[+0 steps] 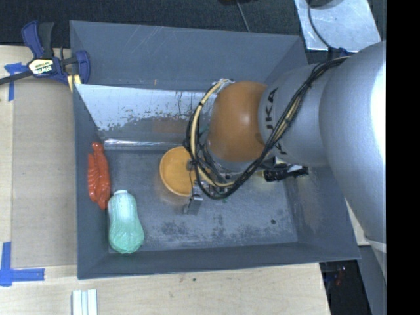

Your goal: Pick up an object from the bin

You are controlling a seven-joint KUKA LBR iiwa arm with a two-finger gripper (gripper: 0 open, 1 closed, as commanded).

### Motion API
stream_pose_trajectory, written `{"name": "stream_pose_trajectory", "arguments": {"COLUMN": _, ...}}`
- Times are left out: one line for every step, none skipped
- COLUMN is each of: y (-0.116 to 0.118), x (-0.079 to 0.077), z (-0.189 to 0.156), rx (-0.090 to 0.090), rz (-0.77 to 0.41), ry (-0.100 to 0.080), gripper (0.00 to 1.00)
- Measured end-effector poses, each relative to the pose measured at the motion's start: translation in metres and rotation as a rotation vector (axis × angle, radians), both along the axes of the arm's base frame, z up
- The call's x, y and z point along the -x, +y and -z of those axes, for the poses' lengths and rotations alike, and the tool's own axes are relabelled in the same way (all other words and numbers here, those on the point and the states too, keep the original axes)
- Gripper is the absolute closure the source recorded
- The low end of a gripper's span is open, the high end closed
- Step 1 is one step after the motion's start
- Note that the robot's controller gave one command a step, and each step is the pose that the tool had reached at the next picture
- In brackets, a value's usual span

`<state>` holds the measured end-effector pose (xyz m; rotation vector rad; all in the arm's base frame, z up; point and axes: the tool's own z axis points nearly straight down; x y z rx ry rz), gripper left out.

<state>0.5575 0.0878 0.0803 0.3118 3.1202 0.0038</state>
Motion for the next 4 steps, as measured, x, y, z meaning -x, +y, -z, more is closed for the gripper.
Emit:
{"name": "stream_pose_trajectory", "arguments": {"y": -0.001, "x": -0.006, "z": 0.019, "rx": -0.001, "rz": -0.083, "ry": -0.005, "gripper": 0.00}}
{"name": "stream_pose_trajectory", "arguments": {"y": 0.037, "x": 0.008, "z": 0.009, "rx": 0.000, "rz": -0.288, "ry": -0.002, "gripper": 0.00}}
{"name": "stream_pose_trajectory", "arguments": {"y": 0.044, "x": 0.001, "z": 0.010, "rx": 0.005, "rz": -0.403, "ry": -0.015, "gripper": 0.00}}
{"name": "stream_pose_trajectory", "arguments": {"y": 0.092, "x": 0.029, "z": 0.009, "rx": 0.001, "rz": -0.692, "ry": -0.005, "gripper": 1.00}}
